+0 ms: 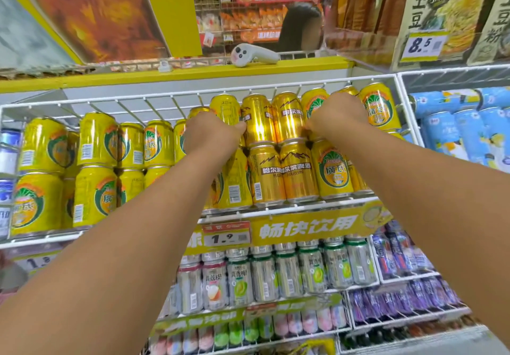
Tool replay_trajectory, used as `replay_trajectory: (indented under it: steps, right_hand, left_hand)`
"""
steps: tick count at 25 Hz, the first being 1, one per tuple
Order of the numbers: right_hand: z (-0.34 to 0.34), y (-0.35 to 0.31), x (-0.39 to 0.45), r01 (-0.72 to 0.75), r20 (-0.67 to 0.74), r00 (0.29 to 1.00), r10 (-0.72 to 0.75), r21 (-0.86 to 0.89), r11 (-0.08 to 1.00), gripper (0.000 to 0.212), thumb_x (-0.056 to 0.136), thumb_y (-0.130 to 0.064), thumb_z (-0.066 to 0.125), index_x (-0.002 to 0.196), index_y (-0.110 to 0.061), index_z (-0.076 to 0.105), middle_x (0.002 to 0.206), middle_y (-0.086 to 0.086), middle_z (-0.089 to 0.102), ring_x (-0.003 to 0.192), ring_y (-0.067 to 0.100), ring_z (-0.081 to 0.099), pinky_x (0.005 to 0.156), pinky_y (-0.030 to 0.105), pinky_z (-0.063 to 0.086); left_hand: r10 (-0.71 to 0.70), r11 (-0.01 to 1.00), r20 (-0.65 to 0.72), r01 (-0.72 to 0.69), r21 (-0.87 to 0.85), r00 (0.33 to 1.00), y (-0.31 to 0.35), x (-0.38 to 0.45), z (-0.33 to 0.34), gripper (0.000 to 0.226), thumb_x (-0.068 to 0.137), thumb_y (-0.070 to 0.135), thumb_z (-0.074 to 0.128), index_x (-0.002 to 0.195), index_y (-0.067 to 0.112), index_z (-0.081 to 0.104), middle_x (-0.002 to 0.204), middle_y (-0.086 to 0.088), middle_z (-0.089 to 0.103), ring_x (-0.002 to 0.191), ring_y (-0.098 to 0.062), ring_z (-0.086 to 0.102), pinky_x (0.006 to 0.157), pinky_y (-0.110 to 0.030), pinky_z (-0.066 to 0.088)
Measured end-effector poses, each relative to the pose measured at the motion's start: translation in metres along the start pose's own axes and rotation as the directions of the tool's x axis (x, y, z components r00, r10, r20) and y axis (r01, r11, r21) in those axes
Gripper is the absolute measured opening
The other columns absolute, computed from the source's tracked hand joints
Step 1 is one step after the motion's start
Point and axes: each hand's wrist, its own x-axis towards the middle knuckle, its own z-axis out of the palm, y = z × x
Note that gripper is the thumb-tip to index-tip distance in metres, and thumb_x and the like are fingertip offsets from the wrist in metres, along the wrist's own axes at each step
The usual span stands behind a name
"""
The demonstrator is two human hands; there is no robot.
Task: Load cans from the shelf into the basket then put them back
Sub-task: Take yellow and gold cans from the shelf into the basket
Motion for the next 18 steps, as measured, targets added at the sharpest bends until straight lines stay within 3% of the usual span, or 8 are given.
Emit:
replay_trajectory:
  steps: [3, 7, 9, 12, 14, 18]
  right_hand:
    - [-0.004, -0.006, 0.001, 0.063, 0.02, 0.998, -0.061, -0.114, 0.992, 0.044, 0.091, -0.034, 0.064, 0.124, -0.005, 0.06, 0.126, 0.013, 0.06, 0.119, 0.033, 0.057, 0.082, 0.036, 0.048]
    - [-0.002, -0.015, 0.001, 0.153, 0.104, 0.985, -0.14, -0.138, 0.978, 0.029, 0.091, -0.03, 0.061, 0.109, -0.008, 0.063, 0.098, 0.009, 0.054, 0.11, 0.034, 0.061, 0.072, 0.037, 0.042]
    - [0.0, -0.018, 0.0, 0.229, 0.146, 0.968, -0.206, -0.162, 0.96, 0.025, 0.093, -0.029, 0.056, 0.104, -0.009, 0.064, 0.096, 0.01, 0.055, 0.102, 0.036, 0.061, 0.071, 0.039, 0.041]
    - [-0.004, -0.025, -0.008, 0.216, 0.16, 0.968, -0.192, -0.152, 0.964, 0.032, 0.1, -0.025, 0.047, 0.119, -0.005, 0.063, 0.116, 0.018, 0.06, 0.111, 0.037, 0.058, 0.075, 0.041, 0.043]
    - [-0.009, -0.024, -0.013, 0.198, 0.14, 0.974, -0.178, -0.144, 0.97, 0.029, 0.101, -0.024, 0.049, 0.115, -0.003, 0.062, 0.106, 0.016, 0.058, 0.108, 0.035, 0.06, 0.078, 0.04, 0.048]
    - [-0.02, -0.012, -0.015, -0.024, 0.087, 0.996, 0.017, 0.079, 0.997, 0.035, 0.087, -0.034, 0.073, 0.092, -0.005, 0.053, 0.091, 0.009, 0.056, 0.082, 0.027, 0.057, 0.06, 0.035, 0.046]
  left_hand:
    - [-0.001, 1.0, -0.004, 0.001, -0.01, 1.0, 0.0, 0.0, -0.004, 0.056, 0.072, 0.066, 0.075, 0.067, 0.018, 0.045, 0.094, -0.007, 0.065, 0.091, -0.03, 0.066, 0.071, -0.036, 0.052]
    - [-0.001, 0.999, 0.007, 0.001, -0.032, 1.0, -0.004, 0.005, -0.002, 0.056, 0.07, 0.066, 0.075, 0.073, 0.016, 0.052, 0.095, -0.006, 0.066, 0.089, -0.029, 0.065, 0.068, -0.035, 0.047]
    - [0.004, 0.999, 0.008, -0.003, -0.049, 1.0, -0.006, 0.006, -0.004, 0.056, 0.07, 0.066, 0.075, 0.081, 0.015, 0.056, 0.099, -0.006, 0.066, 0.09, -0.029, 0.066, 0.067, -0.035, 0.048]
    - [0.003, 0.997, 0.008, -0.002, -0.082, 1.0, -0.008, 0.007, -0.009, 0.057, 0.071, 0.066, 0.074, 0.091, 0.015, 0.057, 0.105, -0.006, 0.066, 0.091, -0.029, 0.065, 0.065, -0.034, 0.044]
    - [0.001, 0.996, 0.027, 0.002, -0.095, 1.0, -0.01, 0.007, -0.011, 0.057, 0.072, 0.065, 0.074, 0.091, 0.015, 0.056, 0.104, -0.006, 0.065, 0.088, -0.028, 0.063, 0.064, -0.033, 0.043]
    - [-0.009, 0.99, 0.029, 0.013, -0.137, 1.0, -0.007, 0.005, -0.014, 0.06, 0.074, 0.063, 0.075, 0.101, 0.01, 0.063, 0.104, -0.007, 0.067, 0.086, -0.026, 0.067, 0.061, -0.031, 0.041]
